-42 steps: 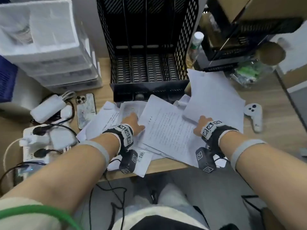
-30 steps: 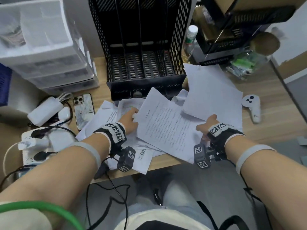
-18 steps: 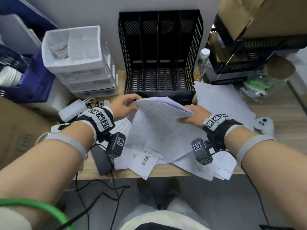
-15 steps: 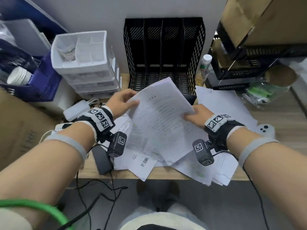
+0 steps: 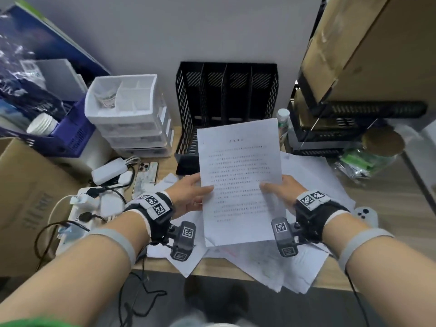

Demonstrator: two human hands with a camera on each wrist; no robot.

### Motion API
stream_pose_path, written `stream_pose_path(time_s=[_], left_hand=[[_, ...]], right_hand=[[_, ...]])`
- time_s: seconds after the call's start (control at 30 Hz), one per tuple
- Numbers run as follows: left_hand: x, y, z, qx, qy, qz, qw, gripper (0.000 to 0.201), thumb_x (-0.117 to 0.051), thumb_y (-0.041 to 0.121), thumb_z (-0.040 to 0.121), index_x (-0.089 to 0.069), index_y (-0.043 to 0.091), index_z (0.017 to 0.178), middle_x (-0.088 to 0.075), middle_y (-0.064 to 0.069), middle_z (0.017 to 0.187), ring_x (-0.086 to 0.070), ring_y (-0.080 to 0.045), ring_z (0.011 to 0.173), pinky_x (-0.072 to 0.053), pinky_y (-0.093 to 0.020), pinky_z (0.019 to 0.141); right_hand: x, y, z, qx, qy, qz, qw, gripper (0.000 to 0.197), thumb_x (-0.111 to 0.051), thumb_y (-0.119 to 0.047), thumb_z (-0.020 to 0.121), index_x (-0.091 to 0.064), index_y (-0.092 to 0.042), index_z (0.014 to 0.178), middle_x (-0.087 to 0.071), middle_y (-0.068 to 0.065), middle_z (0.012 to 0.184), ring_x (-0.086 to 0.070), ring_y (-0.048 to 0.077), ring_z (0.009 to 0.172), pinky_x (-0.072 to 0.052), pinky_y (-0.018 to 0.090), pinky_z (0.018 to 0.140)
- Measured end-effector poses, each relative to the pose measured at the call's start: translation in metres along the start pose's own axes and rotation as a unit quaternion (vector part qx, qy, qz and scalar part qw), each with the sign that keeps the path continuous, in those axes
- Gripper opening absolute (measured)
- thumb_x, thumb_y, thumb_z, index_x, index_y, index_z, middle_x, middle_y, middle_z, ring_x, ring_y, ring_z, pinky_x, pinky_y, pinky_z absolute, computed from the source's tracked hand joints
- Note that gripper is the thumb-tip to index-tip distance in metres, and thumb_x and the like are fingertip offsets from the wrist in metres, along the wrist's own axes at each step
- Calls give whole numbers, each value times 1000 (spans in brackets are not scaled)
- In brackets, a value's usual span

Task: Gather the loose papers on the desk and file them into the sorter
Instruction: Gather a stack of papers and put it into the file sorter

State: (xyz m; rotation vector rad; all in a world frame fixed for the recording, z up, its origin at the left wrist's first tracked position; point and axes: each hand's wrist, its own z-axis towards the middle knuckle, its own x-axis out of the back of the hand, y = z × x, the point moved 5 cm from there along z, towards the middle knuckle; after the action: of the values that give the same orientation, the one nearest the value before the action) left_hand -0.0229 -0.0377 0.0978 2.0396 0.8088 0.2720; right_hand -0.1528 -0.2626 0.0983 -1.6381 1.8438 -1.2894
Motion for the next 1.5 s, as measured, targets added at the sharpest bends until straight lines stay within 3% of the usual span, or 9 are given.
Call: stream_pose_path(time_s=[0.13, 0.23, 0.43, 0.67, 0.8, 0.93, 1.1, 1.23, 1.5], left_hand=[[12, -9, 12, -3, 101, 38, 994, 44, -54, 0, 98, -56, 19, 138, -71, -8, 124, -73, -26, 97, -62, -35, 70], [29, -23, 18, 21, 158, 48, 986, 43, -51, -3, 98, -55, 14, 136, -70, -14, 120, -71, -25, 87, -61, -30, 57], [54, -77, 29, 115, 168, 53, 978, 43, -50, -7, 96, -58, 16, 132, -71, -17, 121, -72, -33, 95, -62, -41, 75], [61, -83, 43, 201, 155, 198, 947, 39, -58, 6, 94, -52, 8, 133, -62, -16, 125, -59, -35, 107, -51, -41, 87], [67, -33, 58, 128, 291, 377, 870, 71, -72, 20, 85, -32, 1, 141, -41, -27, 143, -49, -43, 126, -44, -45, 103], [15, 17, 78, -8, 186, 279, 942, 49, -75, 23, 85, -46, 8, 121, -62, -17, 110, -58, -28, 89, -48, -36, 78], [-61, 62, 79, -47, -63, 123, 989, 81, -76, 65, 71, -57, 18, 135, -67, -2, 132, -64, -20, 121, -49, -47, 106], [-83, 64, 69, -22, -177, 66, 982, 34, -65, 22, 96, -62, 11, 128, -74, -8, 121, -73, -26, 107, -60, -43, 89], [-31, 33, 87, -23, -71, 152, 986, 37, -69, 9, 89, -63, 11, 125, -72, -15, 120, -70, -38, 109, -54, -57, 97]], right_hand=[[10, 22, 9, 1, 29, 33, 999, 34, -66, -20, 88, -61, -18, 122, -65, 8, 122, -60, 27, 113, -48, 37, 89], [36, 62, 9, -57, 141, -232, 961, 73, -75, -27, 78, -38, -21, 141, -40, 16, 144, -42, 33, 133, -40, 39, 104], [31, 142, 1, -184, 91, -431, 879, 134, -82, -43, 70, 25, -30, 149, 24, 7, 161, 14, 32, 151, -19, 63, 114], [38, 114, 6, -131, 178, -423, 879, 60, -49, -18, 90, -28, -26, 145, -52, 15, 129, -58, 38, 108, -47, 41, 80], [69, 65, -13, -101, 285, -273, 913, 20, -44, -12, 90, -60, -24, 88, -62, 19, 93, -59, 38, 87, -45, 35, 70], [105, 18, -35, -59, 336, -68, 938, 29, -52, -9, 92, -64, -7, 118, -67, 15, 112, -62, 35, 101, -47, 34, 83], [113, 4, -62, -51, 262, 71, 961, 33, -59, -11, 93, -60, -11, 126, -62, 3, 124, -60, 27, 109, -47, 41, 96], [86, 20, -62, -58, 193, 128, 971, 27, -67, -18, 78, -71, -23, 104, -67, 10, 126, -62, 33, 117, -45, 54, 104], [41, 42, -43, -113, 133, 213, 961, 33, -54, 5, 90, -62, -9, 119, -71, 13, 109, -69, 32, 89, -58, 43, 81]])
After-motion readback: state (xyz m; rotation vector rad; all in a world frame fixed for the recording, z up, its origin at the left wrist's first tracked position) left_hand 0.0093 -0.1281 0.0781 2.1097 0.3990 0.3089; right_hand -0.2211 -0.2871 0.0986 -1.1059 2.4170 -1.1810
